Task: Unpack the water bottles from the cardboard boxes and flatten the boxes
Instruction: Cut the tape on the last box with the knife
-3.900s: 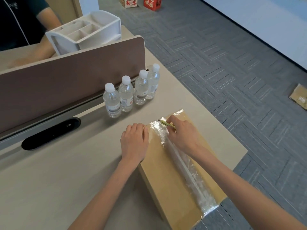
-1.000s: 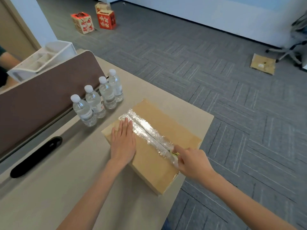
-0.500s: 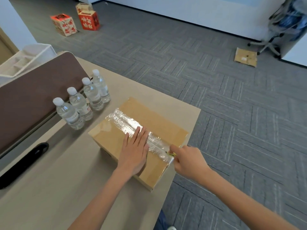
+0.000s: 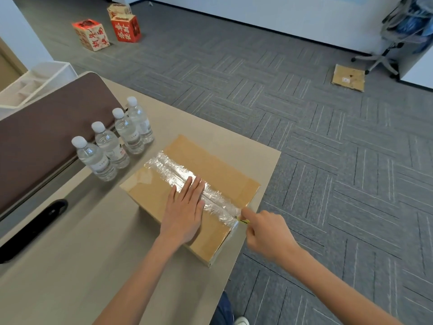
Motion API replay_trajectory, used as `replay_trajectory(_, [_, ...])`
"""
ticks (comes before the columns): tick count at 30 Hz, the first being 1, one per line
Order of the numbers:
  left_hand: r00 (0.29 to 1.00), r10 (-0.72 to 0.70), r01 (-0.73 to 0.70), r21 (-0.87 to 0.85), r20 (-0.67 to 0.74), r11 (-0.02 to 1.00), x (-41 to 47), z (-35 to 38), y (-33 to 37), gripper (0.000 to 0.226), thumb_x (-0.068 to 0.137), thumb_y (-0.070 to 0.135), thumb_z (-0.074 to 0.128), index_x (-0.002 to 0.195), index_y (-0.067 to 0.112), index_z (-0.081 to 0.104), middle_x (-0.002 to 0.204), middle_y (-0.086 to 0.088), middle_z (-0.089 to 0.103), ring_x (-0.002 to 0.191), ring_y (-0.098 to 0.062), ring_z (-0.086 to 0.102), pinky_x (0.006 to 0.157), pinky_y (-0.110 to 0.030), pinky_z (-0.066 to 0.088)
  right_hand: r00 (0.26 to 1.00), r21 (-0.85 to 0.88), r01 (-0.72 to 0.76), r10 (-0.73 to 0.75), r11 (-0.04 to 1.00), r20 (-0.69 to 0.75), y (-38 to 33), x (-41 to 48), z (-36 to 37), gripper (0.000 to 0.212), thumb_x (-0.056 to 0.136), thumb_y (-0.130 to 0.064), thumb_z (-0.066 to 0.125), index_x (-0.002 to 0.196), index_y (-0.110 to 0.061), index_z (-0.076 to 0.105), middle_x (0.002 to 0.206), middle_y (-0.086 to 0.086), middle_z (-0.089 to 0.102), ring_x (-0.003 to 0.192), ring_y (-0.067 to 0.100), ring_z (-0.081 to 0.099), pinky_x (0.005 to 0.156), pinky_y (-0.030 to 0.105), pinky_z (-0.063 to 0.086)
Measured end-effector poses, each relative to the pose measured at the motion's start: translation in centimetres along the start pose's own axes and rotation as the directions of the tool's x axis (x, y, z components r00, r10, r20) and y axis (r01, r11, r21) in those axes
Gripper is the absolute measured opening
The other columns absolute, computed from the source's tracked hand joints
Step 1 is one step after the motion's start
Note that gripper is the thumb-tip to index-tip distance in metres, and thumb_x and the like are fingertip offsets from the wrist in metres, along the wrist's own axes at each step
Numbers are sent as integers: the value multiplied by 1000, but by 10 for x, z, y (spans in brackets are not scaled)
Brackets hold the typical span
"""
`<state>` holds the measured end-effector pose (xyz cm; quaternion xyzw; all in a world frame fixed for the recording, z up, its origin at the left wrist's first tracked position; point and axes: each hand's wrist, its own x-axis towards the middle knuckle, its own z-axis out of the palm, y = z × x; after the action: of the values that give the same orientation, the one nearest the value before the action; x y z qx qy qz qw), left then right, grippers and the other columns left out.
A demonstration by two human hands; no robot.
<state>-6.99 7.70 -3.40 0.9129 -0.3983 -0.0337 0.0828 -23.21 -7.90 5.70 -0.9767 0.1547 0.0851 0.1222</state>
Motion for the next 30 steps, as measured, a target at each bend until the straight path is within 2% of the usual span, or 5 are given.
replay_trajectory(8, [1000, 3, -2, 30, -11, 1000, 2, 4, -3, 60, 101, 42, 0, 158, 25, 10, 164, 10, 2, 151, -10, -6, 122, -45, 7, 999, -120, 31, -28, 992, 23, -10, -3, -2, 36, 87, -8, 44, 122, -15, 45, 78, 2, 63, 55, 22, 39, 45, 25, 19])
replay_trajectory(14, [999, 30, -30, 13, -23, 999, 0, 3, -6, 59, 102, 42, 2, 158, 25, 10, 165, 10, 3, 151, -8, -6, 123, -45, 6, 999, -80, 35, -35, 996, -2, -2, -11, 4, 41, 86, -9, 44, 126, -17, 46, 71, 0, 57, 60, 26, 48, 46, 25, 23])
replay_trajectory(21, [925, 369, -350, -168, 96, 922, -14, -18, 0, 65, 102, 59, 14, 157, 28, -2, 163, 13, -14, 149, -5, -16, 121, -40, -7, 931, 453, -106, 249, 885, -269, 17, -12, 14, 26, 90, -11, 49, 103, -30, 59, 47, -2, 45, 41, 14, 35, 45, 23, 27])
replay_trajectory(25, [815, 534, -517, -132, 225, 846, -34, -25, 7, 87, 90, 78, 31, 156, 34, -3, 162, 14, -18, 149, -8, -19, 119, -40, -14, 888, 668, -172, 408, 724, -213, 22, -5, 23, 27, 94, -11, 50, 108, -33, 57, 59, 1, 60, 45, 17, 44, 46, 30, 40])
replay_trajectory(30, [822, 549, -554, -9, 151, 832, -40, -19, 7, 92, 87, 78, 41, 157, 33, 3, 165, 8, -9, 152, -15, -10, 119, -47, -3, 856, 775, -178, 484, 607, -183, 33, 0, 42, 27, 97, -12, 51, 114, -32, 56, 63, -3, 67, 44, 7, 45, 47, 24, 40])
